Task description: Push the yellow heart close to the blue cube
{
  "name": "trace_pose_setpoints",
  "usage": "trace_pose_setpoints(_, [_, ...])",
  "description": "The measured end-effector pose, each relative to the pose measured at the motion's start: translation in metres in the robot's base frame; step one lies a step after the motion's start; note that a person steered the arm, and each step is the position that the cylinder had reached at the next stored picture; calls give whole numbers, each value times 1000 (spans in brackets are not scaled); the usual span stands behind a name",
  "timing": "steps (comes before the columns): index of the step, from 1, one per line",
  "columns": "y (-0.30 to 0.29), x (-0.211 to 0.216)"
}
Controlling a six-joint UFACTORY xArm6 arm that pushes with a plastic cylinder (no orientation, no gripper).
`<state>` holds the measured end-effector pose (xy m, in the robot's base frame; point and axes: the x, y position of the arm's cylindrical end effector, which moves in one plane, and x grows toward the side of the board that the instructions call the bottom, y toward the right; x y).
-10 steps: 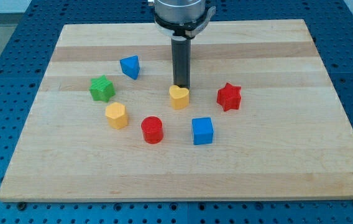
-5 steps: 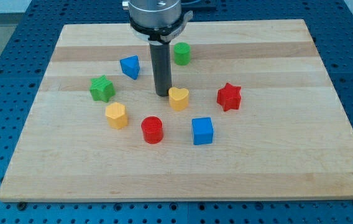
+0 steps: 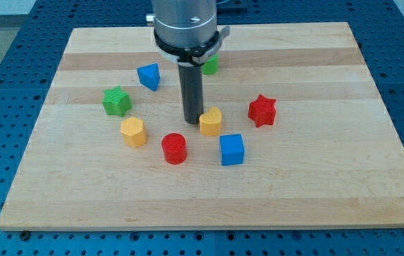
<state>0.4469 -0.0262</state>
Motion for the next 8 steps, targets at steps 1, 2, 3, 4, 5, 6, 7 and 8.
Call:
trace_pose_setpoints(1, [21, 1])
trace_pose_setpoints(2, [43, 1])
trace_pose_setpoints(3, [62, 1])
trace_pose_setpoints(4, [71, 1])
trace_pose_setpoints(5, [68, -7])
trace_pose_setpoints(6, [68, -28])
trace_pose_setpoints(7, [68, -35])
trace_pose_setpoints(8, [75, -35])
